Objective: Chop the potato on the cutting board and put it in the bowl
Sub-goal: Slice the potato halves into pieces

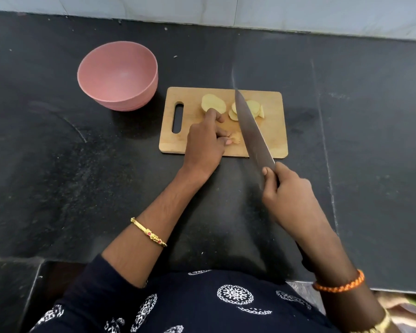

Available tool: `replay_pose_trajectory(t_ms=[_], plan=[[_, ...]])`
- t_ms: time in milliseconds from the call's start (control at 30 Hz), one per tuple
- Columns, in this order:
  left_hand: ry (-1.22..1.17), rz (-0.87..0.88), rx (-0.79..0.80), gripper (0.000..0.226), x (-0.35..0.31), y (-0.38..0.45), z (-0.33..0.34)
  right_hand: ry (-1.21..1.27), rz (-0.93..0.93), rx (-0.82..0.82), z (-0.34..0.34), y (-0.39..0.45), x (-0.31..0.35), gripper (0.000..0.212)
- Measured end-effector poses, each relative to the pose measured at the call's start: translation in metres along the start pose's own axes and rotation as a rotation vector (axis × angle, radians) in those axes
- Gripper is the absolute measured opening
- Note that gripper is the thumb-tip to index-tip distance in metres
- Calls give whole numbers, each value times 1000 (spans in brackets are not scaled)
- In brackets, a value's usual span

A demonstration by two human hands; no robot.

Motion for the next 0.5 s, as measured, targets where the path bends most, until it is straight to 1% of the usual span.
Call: replay_pose_trajectory(t_ms=[167,300,500], plan=[[44,23,-41,40,-2,-2,-2,-6,-16,27,11,12,6,26],[131,73,-89,40,-6,-6,-5,-9,16,48,20,12,7,23],[82,27,-96,46,0,-4,-4,-10,28,29,25,11,10,22]])
Point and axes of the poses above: each hand's wrist, its own y-axis towards the middle knuckle, its own z-axis out of the palm, x = y × z, the point moved 7 cm from there along y, towards the middle knuckle, and after that the axes turned 2 degrees about -x, right-handed, at the moved point
